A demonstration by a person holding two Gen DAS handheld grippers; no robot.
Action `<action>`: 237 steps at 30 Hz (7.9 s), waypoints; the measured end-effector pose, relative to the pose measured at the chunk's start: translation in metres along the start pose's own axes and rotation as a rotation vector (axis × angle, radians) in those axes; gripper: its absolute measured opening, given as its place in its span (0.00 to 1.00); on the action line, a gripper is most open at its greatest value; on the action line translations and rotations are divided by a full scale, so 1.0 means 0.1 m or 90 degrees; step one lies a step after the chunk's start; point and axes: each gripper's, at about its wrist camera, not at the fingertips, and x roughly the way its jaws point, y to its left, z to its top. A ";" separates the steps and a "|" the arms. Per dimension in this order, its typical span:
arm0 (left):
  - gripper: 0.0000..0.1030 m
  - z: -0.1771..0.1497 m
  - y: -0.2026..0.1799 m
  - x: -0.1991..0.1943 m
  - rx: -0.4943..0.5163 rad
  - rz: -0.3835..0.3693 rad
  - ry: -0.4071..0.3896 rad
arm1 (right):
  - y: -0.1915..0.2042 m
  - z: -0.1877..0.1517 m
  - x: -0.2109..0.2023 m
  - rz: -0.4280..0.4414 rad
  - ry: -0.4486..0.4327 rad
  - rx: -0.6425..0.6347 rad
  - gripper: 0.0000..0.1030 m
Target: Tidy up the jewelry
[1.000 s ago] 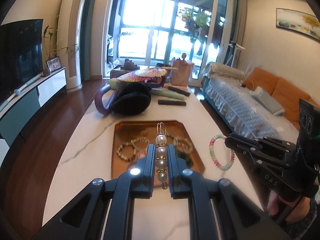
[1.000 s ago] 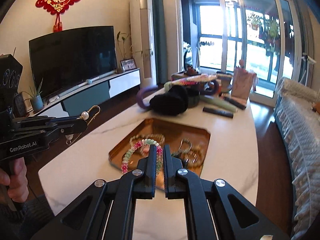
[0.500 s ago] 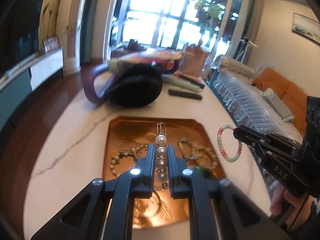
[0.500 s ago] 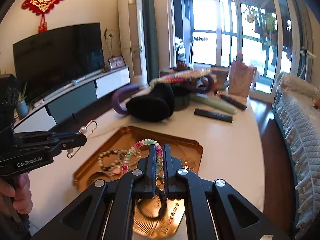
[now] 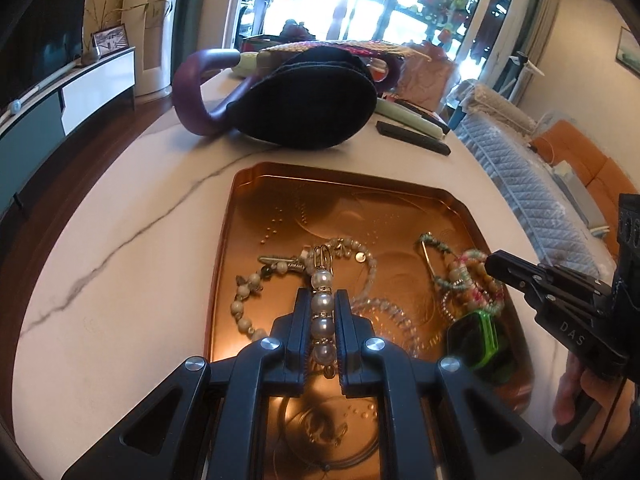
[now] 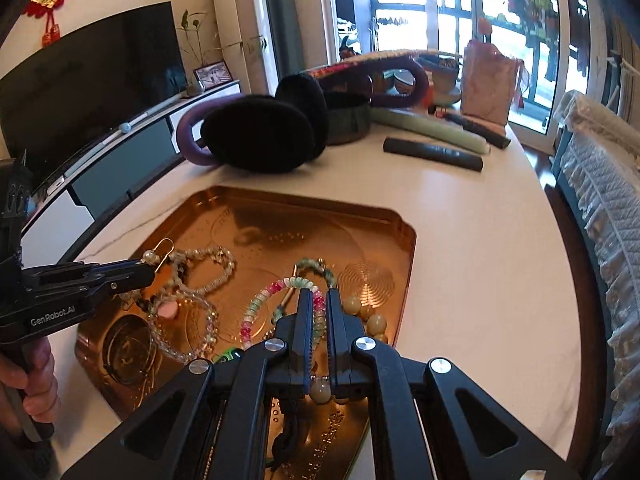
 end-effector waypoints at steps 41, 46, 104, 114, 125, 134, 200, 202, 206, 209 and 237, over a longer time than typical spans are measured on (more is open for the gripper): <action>0.96 -1.62 -1.77 -3.90 0.075 0.199 -0.145 | 1.38 -1.27 -3.58 -0.041 -0.073 0.108 0.83; 0.98 -1.65 -1.77 -3.88 0.059 0.187 -0.135 | 1.39 -1.31 -3.67 -0.071 -0.081 0.108 0.83; 0.98 -1.68 -1.77 -3.57 0.066 0.199 -0.089 | 1.37 -1.40 -3.40 -0.059 -0.047 0.098 0.83; 0.98 -1.70 -1.78 -3.56 0.067 0.202 -0.085 | 1.38 -1.41 -3.38 -0.056 -0.045 0.100 0.83; 0.99 -1.78 -1.74 -3.49 0.066 0.196 -0.084 | 1.39 -1.41 -3.34 -0.057 -0.044 0.102 0.83; 0.99 -1.78 -1.77 -3.45 0.087 0.197 -0.080 | 1.33 -1.49 -3.29 -0.059 -0.050 0.122 0.83; 0.99 -1.72 -1.78 -3.32 0.088 0.200 -0.048 | 1.32 -1.56 -3.14 -0.053 -0.023 0.131 0.83; 0.99 -1.72 -1.77 -3.32 0.087 0.198 -0.048 | 1.32 -1.56 -3.14 -0.054 -0.023 0.131 0.83; 0.99 -1.73 -1.78 -3.33 0.087 0.199 -0.050 | 1.32 -1.57 -3.14 -0.054 -0.024 0.129 0.83; 0.99 -1.73 -1.76 -3.31 0.087 0.199 -0.050 | 1.33 -1.59 -3.13 -0.053 -0.024 0.129 0.83; 0.99 -1.75 -1.75 -3.35 0.085 0.192 -0.046 | 1.34 -1.60 -3.18 -0.046 -0.019 0.134 0.83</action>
